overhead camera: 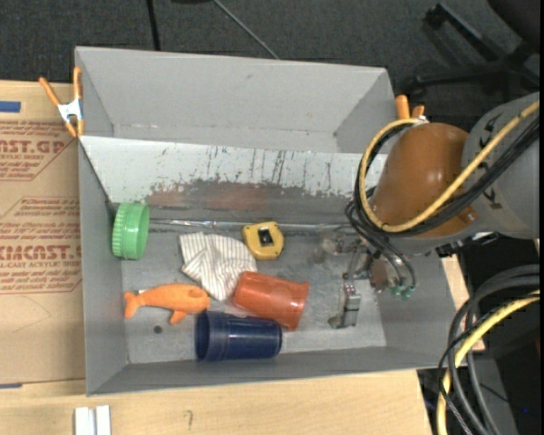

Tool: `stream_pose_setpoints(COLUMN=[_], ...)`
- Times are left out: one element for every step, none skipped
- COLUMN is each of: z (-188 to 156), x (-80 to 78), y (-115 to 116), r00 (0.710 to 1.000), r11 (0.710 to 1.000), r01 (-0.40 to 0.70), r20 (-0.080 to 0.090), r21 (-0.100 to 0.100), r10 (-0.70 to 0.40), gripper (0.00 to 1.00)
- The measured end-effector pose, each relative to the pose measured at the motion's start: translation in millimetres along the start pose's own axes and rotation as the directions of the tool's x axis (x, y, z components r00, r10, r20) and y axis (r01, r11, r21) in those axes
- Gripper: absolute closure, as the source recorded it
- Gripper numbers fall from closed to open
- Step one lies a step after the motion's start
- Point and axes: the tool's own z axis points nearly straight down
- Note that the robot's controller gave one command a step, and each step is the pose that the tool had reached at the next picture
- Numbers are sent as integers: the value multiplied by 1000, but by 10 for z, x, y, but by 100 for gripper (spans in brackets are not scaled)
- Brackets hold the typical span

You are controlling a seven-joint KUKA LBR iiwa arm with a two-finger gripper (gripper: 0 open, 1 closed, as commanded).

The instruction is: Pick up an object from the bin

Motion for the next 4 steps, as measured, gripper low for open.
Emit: stream_pose_setpoints(z=[0,511,749,750], x=[0,-278,-318,-318], y=[0,401,677,677], r00=[1000,999,991,991], r11=[1000,999,991,991], r01=[0,48,-131,-131], r20=[0,8,-6,-6], r21=[0,1,1,1], r10=[0,-48,131,131], gripper=[0,0,100,100])
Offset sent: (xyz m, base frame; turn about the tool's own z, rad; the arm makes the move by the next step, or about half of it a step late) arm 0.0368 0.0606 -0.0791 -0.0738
